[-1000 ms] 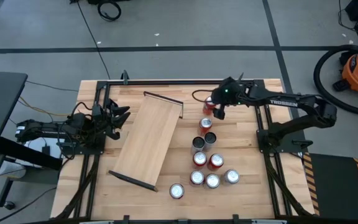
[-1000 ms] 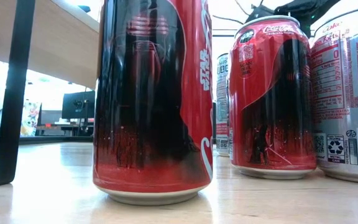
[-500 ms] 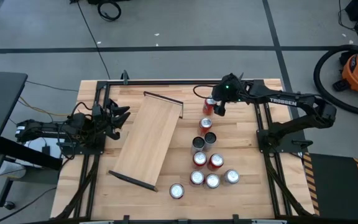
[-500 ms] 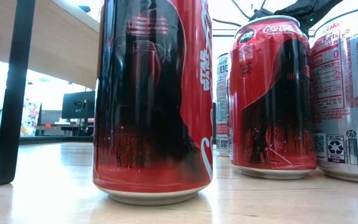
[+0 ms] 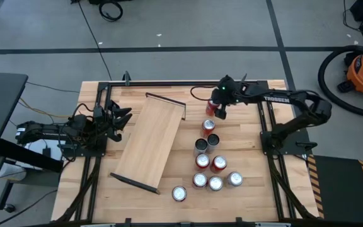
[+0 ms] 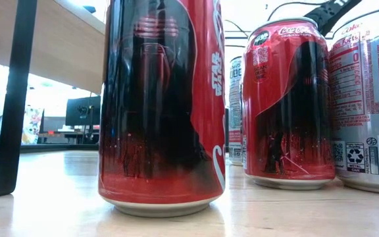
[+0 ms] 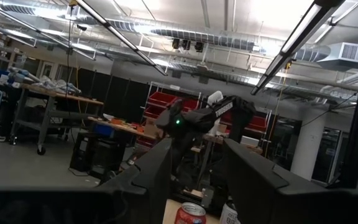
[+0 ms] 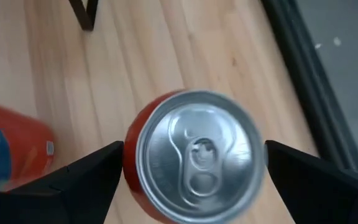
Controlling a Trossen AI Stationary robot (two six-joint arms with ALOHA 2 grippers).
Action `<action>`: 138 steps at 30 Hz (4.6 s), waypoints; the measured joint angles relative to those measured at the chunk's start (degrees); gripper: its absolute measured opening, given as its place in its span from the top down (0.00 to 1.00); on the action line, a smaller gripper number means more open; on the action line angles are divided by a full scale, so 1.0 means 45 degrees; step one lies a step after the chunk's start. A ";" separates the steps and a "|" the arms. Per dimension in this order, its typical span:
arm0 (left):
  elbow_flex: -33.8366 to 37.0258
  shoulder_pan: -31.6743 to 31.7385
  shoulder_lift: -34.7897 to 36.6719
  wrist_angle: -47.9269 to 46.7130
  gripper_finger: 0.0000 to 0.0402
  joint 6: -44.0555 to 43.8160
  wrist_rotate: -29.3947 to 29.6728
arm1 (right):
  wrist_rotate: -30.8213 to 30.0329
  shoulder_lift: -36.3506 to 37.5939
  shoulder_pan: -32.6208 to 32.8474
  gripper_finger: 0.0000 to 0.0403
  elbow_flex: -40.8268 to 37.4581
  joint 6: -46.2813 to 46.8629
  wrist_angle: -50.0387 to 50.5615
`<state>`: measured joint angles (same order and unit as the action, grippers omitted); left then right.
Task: Place canned beverage on shelf
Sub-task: Put the top orange soda can on the shelf
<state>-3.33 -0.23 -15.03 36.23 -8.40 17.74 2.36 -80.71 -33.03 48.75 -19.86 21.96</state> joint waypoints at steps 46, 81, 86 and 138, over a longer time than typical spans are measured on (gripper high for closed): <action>-0.3614 -0.0148 -0.1040 -0.7867 0.65 -0.1336 0.0042 | -0.1607 0.0251 0.4907 0.19 0.6597 0.3377 0.1794; -0.5047 -0.1700 -0.5495 -0.5428 0.36 0.1896 0.2015 | -0.2291 -0.7480 0.6494 0.17 1.6155 0.3835 0.8514; -0.5047 -0.1707 -0.5497 -0.5570 0.39 0.1445 0.2009 | -0.2236 -0.7567 0.6046 0.17 1.6111 0.3917 0.8666; -0.5047 -0.2288 -0.5492 -0.6143 0.40 0.0330 0.2011 | -0.3951 -0.6389 0.6241 0.06 1.3740 0.4581 0.8856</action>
<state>-26.04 -10.52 -39.75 8.59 -6.92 26.79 -15.42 -109.46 -4.95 110.58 0.76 61.81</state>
